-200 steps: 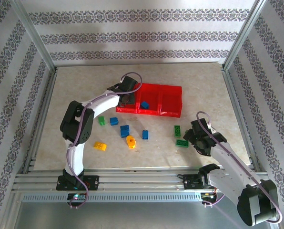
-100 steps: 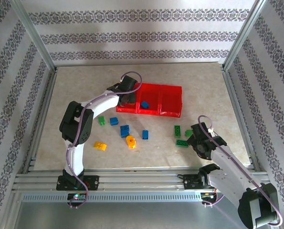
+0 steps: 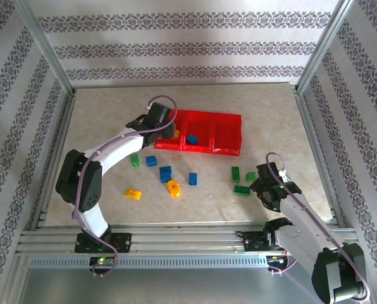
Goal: Sort the legos into containers by color
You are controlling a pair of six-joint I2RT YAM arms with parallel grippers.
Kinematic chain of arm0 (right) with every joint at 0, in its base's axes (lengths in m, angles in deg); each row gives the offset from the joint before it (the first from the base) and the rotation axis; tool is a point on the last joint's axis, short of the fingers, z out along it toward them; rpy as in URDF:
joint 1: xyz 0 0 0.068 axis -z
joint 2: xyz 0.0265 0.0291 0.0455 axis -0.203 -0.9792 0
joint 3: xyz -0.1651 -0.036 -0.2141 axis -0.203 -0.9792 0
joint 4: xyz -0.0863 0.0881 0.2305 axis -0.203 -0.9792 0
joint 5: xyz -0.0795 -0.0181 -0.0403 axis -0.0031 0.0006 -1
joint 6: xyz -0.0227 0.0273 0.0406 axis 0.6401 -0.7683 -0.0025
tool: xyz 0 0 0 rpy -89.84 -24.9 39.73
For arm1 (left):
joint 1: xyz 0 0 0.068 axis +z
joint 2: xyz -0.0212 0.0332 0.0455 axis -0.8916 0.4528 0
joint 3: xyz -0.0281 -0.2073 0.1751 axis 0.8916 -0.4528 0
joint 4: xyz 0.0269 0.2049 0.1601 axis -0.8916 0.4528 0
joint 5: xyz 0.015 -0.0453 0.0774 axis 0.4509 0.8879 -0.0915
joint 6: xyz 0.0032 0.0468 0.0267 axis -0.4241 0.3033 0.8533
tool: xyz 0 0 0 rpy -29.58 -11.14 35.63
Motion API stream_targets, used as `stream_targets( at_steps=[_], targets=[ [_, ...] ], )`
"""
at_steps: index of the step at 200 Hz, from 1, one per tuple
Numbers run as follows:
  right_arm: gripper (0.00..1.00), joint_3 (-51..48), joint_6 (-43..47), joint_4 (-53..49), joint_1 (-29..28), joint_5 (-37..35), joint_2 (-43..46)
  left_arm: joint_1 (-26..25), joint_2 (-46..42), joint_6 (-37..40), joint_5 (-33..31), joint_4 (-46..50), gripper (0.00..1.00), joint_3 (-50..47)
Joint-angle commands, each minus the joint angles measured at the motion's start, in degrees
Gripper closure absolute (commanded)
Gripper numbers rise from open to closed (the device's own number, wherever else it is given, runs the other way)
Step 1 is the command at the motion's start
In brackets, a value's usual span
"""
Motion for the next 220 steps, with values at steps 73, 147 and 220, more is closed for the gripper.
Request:
stream_targets(
  at_steps=[73,147,220],
  targets=[
    [0.43,0.4,1.4,7.4,0.9,1.5,-7.2,0.1,-3.9,-1.3,-1.7,-2.5,0.35,-3.6],
    [0.45,2.5,4.6,10.4,2.3,0.9,-11.7,0.1,-3.7,-1.6,-0.8,-2.9,0.35,-4.2],
    [0.48,6.5,7.5,9.8,2.2,0.7,-16.1,0.1,-3.8,-1.8,-0.6,-2.9,0.35,-4.3]
  ],
)
